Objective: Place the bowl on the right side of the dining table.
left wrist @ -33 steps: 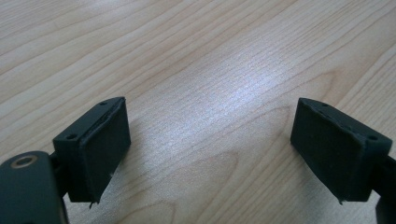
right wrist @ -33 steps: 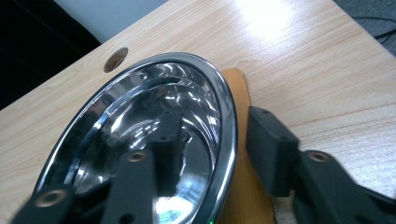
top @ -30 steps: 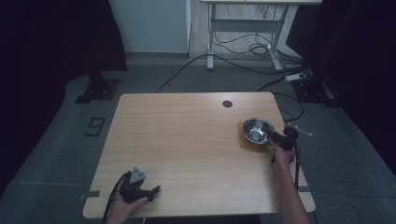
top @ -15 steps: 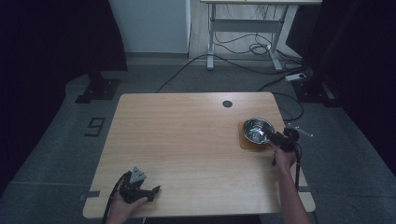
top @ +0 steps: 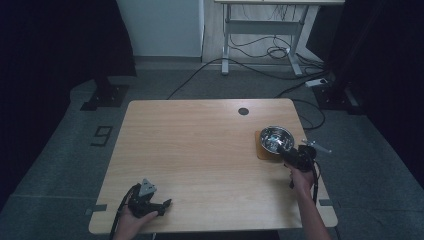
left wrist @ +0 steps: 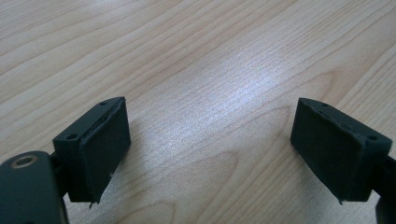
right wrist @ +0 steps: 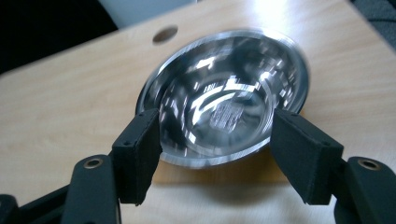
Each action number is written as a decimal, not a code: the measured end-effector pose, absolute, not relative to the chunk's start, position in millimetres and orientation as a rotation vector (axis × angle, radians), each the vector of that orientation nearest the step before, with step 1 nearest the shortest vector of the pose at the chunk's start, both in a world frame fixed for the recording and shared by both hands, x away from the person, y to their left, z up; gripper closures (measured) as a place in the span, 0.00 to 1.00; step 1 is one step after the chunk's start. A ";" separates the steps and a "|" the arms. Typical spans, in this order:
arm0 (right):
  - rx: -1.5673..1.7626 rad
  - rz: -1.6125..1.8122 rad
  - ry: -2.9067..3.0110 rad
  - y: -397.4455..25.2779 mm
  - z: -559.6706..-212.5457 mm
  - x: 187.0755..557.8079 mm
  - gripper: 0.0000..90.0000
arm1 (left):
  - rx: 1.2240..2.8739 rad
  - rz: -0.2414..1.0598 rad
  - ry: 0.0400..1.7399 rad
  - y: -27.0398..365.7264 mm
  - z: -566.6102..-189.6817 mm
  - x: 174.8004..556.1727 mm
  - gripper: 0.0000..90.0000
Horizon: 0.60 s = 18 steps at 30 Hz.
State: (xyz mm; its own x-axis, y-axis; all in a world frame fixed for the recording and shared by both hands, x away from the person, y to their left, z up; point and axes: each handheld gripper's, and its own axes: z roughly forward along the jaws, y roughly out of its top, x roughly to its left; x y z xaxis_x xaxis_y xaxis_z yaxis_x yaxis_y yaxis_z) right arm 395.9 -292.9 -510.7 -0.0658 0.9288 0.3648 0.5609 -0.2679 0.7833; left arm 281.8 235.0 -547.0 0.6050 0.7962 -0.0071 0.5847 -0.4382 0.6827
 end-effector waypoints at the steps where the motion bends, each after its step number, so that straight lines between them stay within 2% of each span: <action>1: 1.823 1.258 1.616 -290.0 -510.9 393.8 0.37 | 2.178 0.419 1.084 235.0 -547.0 281.8 0.13; 18: 1.652 1.311 1.994 -246.2 -532.3 343.9 0.37 | 2.178 0.419 1.084 235.0 -547.0 281.8 0.13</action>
